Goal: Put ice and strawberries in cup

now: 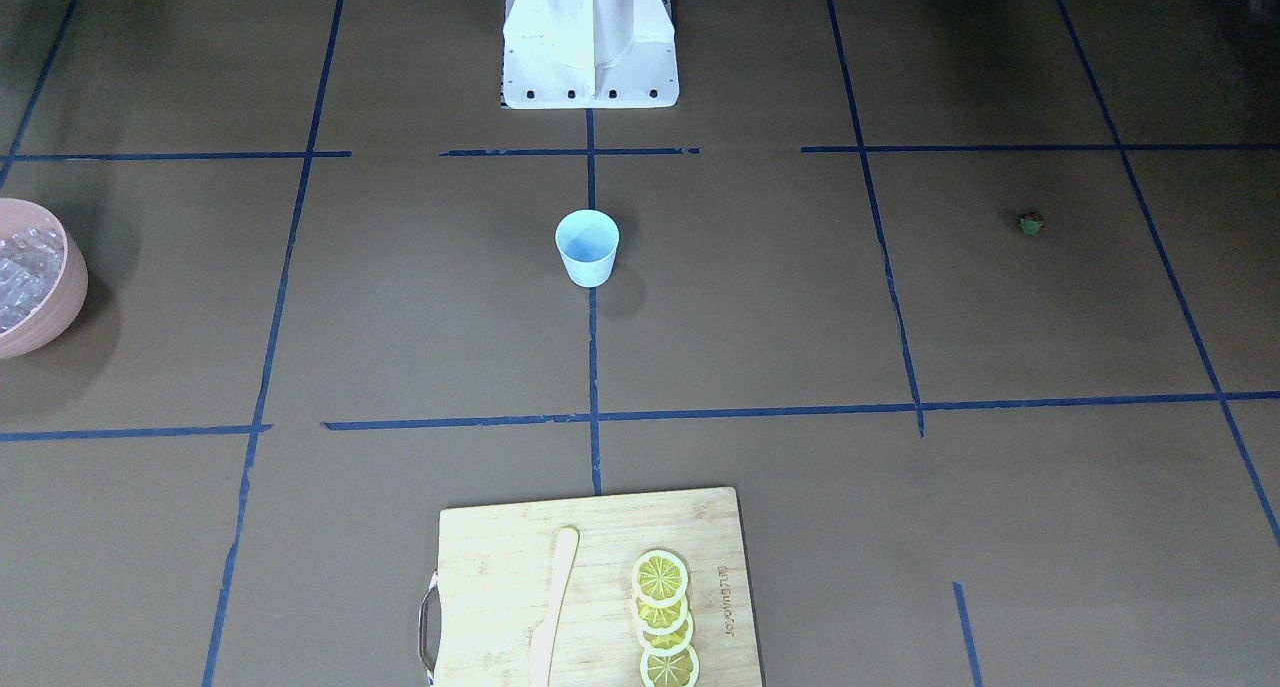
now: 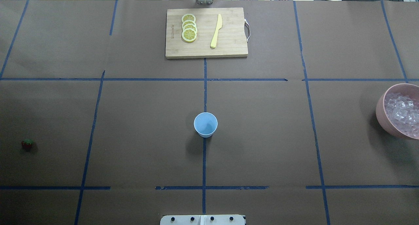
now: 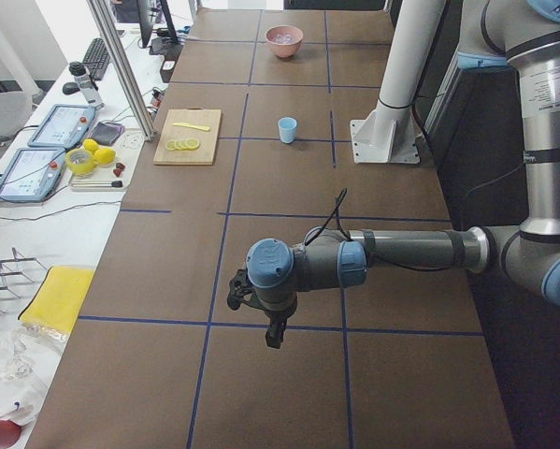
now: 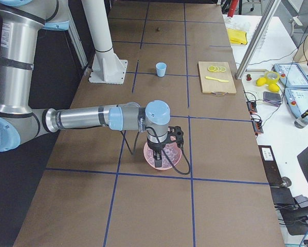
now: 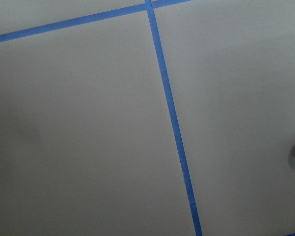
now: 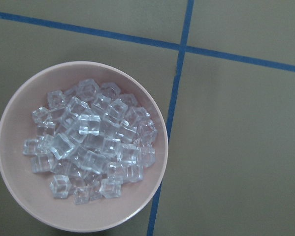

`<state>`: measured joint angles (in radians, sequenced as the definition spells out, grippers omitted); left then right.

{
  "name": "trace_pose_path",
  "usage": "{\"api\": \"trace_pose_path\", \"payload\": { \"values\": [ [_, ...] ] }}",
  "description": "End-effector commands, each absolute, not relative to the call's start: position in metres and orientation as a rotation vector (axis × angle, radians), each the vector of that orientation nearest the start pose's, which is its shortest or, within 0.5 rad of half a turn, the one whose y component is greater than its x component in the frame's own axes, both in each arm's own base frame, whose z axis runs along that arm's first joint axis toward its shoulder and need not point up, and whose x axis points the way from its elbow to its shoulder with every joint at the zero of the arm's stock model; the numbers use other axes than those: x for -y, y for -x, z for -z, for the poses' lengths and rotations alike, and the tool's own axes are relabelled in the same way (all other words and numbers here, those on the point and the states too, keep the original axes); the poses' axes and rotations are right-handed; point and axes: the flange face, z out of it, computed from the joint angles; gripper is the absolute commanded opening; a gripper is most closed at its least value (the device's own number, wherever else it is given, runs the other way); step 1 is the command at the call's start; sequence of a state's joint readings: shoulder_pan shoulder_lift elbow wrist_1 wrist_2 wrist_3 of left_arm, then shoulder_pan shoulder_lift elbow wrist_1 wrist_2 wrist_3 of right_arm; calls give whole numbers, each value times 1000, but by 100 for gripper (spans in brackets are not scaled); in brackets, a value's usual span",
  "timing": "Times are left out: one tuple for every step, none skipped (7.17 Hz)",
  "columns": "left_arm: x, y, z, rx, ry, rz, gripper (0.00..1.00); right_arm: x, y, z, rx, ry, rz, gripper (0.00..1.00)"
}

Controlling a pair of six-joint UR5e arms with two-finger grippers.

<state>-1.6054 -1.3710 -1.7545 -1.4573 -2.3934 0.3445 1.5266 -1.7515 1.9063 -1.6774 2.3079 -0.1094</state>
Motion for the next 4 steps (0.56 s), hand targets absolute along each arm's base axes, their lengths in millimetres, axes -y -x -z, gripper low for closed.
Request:
{"api": "trace_pose_path", "payload": {
  "values": [
    [395, 74, -666, -833, -34, -237, 100, 446, -30, -581, 766, -113, 178, 100],
    [394, 74, -666, -833, -32, -237, 100, 455, -1, -587, 778, -135, 150, 100],
    [394, 74, -666, -833, -33, -236, 100, 460, 21, -597, 801, -162, 115, 100],
    [394, 74, -666, -833, -33, -236, 100, 461, 45, -599, 810, -155, 90, 100]
  ]
}}
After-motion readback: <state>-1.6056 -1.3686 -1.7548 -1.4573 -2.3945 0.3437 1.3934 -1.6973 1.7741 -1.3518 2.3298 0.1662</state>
